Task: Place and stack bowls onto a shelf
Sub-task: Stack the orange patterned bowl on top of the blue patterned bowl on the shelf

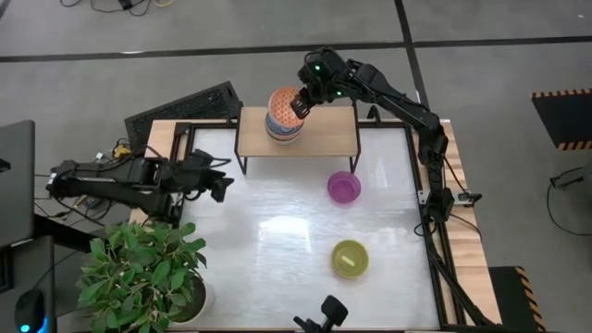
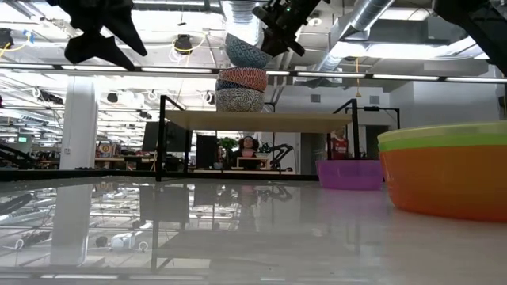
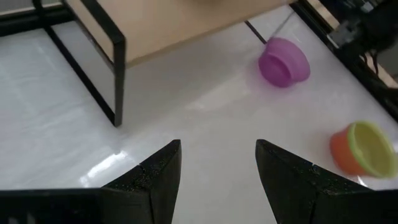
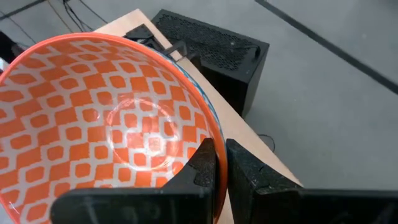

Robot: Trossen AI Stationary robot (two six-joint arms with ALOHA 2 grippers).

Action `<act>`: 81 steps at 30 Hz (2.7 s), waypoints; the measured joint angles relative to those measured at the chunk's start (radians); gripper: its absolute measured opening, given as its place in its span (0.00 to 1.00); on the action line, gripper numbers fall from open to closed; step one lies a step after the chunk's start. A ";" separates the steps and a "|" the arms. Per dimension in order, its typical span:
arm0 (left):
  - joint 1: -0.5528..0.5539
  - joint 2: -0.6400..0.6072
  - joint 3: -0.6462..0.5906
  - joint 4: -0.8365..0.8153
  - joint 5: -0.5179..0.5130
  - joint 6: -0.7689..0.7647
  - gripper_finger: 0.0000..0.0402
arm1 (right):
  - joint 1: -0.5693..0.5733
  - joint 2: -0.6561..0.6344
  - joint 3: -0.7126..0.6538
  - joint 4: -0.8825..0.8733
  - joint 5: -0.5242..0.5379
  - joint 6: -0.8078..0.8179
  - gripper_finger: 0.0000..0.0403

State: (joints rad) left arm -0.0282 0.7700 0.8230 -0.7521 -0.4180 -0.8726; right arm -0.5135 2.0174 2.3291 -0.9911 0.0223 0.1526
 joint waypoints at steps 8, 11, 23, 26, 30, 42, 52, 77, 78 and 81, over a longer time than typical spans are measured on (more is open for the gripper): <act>0.153 0.000 0.000 0.003 0.118 0.034 0.47 | -0.021 0.000 0.000 0.052 -0.006 -0.049 0.10; 0.213 0.000 0.000 0.003 0.173 0.081 0.47 | -0.034 0.000 0.000 0.052 -0.025 -0.061 0.10; 0.412 0.002 0.000 0.020 0.294 0.203 0.47 | -0.052 0.000 0.000 0.040 -0.027 -0.079 0.10; 0.455 0.002 0.000 0.029 0.317 0.232 0.47 | -0.051 0.000 0.000 0.040 -0.049 -0.081 0.10; 0.502 0.002 0.000 0.041 0.365 0.250 0.47 | -0.050 0.000 0.000 0.040 -0.082 -0.082 0.10; 0.589 0.002 0.000 0.045 0.496 0.304 0.47 | -0.043 0.000 0.001 0.038 -0.153 -0.082 0.10; 0.591 0.002 0.000 0.044 0.515 0.331 0.47 | -0.044 0.000 0.001 0.012 -0.155 -0.075 0.10; 0.591 0.002 0.000 0.044 0.515 0.337 0.47 | -0.046 0.001 -0.065 0.074 -0.152 -0.114 0.10; 0.591 0.002 0.000 0.043 0.514 0.337 0.47 | -0.046 0.001 -0.067 0.073 -0.152 -0.120 0.10; 0.591 0.002 0.000 0.043 0.514 0.337 0.47 | -0.046 0.001 -0.075 0.071 -0.152 -0.127 0.10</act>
State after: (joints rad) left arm 0.5629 0.7719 0.8230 -0.7090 0.0963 -0.5361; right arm -0.5596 2.0182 2.2540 -0.9197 -0.1299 0.0252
